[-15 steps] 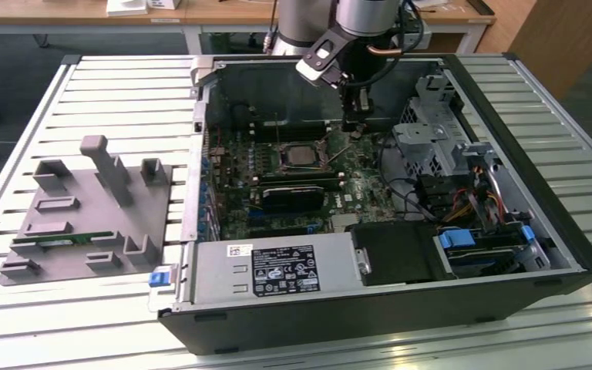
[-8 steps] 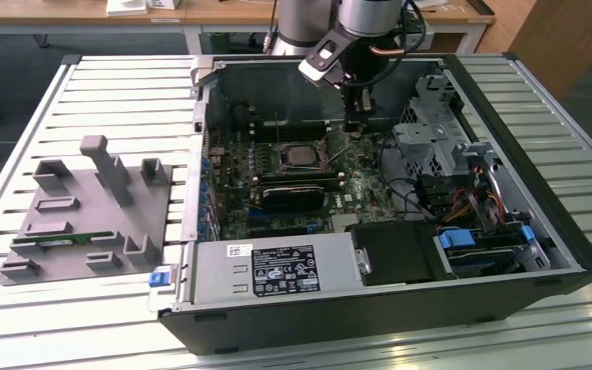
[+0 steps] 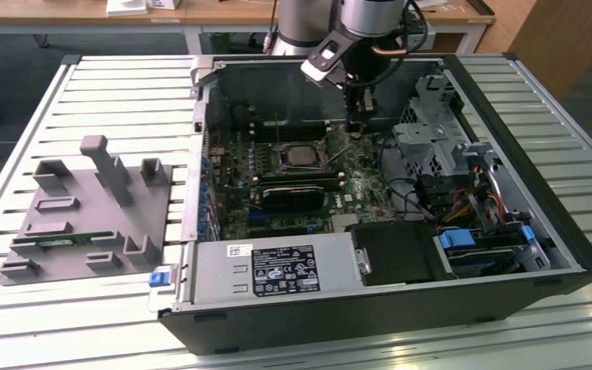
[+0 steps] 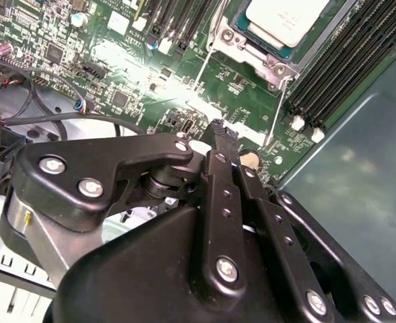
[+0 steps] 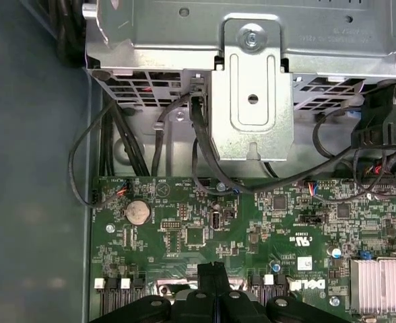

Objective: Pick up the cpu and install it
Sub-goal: 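Close the cpu cover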

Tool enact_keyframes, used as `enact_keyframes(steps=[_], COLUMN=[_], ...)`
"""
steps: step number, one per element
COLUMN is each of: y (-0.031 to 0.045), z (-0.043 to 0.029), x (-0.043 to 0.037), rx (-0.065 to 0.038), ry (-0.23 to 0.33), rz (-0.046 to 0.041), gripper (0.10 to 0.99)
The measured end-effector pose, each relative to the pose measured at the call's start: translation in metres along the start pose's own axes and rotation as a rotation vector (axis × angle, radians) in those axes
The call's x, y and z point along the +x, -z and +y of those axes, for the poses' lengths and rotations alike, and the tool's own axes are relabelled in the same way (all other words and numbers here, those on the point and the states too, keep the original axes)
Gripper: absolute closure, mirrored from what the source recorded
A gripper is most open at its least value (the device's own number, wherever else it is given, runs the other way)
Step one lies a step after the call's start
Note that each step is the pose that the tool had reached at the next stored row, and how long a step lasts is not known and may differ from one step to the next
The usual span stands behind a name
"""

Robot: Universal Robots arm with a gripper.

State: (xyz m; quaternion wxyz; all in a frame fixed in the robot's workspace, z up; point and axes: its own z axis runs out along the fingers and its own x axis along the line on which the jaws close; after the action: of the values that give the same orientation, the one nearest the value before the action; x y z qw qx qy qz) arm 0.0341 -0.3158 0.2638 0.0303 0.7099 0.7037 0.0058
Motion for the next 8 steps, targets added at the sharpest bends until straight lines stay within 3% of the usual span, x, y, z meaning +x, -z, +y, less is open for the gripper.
enact_keyframes(steps=[8], y=[-0.0018], z=[0.0041], x=[0.0006], rx=[0.000], ry=[0.000], rz=[-0.0020], gripper=[0.980])
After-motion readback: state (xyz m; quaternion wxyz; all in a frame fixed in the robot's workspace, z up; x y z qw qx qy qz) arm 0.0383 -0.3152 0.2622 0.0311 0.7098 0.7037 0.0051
